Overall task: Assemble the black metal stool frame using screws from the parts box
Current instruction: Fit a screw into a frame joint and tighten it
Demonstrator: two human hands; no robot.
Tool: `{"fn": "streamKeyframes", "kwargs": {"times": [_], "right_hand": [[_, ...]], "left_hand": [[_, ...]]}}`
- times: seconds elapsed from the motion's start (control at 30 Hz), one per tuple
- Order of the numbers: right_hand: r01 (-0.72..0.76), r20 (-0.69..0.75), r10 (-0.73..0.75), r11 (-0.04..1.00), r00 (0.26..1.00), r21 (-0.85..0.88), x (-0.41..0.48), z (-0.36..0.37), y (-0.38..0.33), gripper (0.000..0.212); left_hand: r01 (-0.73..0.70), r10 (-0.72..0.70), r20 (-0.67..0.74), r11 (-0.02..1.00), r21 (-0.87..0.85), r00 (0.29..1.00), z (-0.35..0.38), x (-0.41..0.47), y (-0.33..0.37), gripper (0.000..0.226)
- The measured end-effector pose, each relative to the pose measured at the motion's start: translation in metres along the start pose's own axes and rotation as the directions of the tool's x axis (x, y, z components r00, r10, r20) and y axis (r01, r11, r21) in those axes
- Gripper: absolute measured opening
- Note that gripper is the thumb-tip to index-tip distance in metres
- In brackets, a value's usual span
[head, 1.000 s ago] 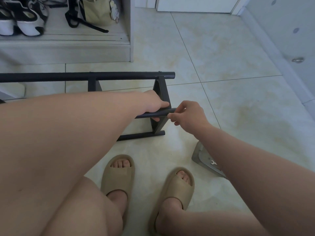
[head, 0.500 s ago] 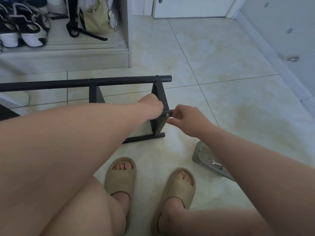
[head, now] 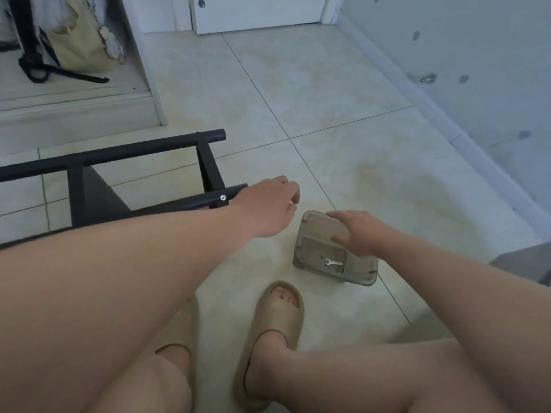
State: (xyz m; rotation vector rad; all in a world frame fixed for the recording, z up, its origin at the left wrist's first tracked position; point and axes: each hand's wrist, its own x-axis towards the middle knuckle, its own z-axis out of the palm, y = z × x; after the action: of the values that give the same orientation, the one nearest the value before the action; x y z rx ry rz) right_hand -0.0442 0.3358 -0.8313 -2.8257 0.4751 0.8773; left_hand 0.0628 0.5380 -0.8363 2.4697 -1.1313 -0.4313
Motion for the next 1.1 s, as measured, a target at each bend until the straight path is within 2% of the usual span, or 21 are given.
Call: {"fn": "streamKeyframes", "kwargs": {"times": [0.1, 0.17, 0.3, 0.43, 0.5, 0.6, 0.77, 1.1], "right_hand": [[-0.074, 0.140, 0.079, 0.996, 0.987, -0.047, 0.021, 0.019, 0.034, 0.059], [-0.064, 0.204, 0.080, 0.994, 0.976, -0.087, 0.041, 0.031, 0.048, 0.053], [-0.039, 0.265, 0.074, 0.990, 0.962, -0.137, 0.081, 0.064, 0.067, 0.047], [-0.076, 0.261, 0.099, 0.992, 0.960, -0.097, 0.112, 0.094, 0.084, 0.048], [-0.081, 0.217, 0.079, 0.997, 0.973, 0.002, 0.125, 0.107, 0.087, 0.042], [-0.015, 0.168, -0.009, 0.989, 0.986, 0.144, 0.140, 0.128, 0.075, 0.036], [0.160, 0.159, -0.200, 0.959, 0.967, 0.233, 0.152, 0.162, 0.053, 0.033], [0.271, 0.137, -0.302, 0.940, 0.943, 0.208, 0.176, 0.187, 0.047, 0.024]], "left_hand": [[-0.107, 0.073, 0.198, 0.981, 0.164, 0.977, 0.028, 0.011, 0.006, 0.027], [-0.184, 0.106, 0.305, 0.953, 0.242, 0.946, 0.046, 0.019, 0.004, 0.030], [-0.252, 0.131, 0.406, 0.932, 0.260, 0.904, 0.087, 0.035, -0.004, 0.035], [-0.226, 0.144, 0.361, 0.954, 0.198, 0.921, 0.132, 0.043, -0.010, 0.040], [-0.127, 0.071, 0.348, 0.982, 0.141, 0.935, 0.152, 0.044, -0.018, 0.042], [0.014, 0.001, 0.319, 0.999, -0.044, 0.948, 0.170, 0.045, -0.032, 0.038], [0.011, 0.038, 0.264, 0.983, -0.181, 0.964, 0.183, 0.040, -0.046, 0.041], [0.041, 0.008, 0.227, 0.976, -0.214, 0.974, 0.190, 0.039, -0.051, 0.038]]}}
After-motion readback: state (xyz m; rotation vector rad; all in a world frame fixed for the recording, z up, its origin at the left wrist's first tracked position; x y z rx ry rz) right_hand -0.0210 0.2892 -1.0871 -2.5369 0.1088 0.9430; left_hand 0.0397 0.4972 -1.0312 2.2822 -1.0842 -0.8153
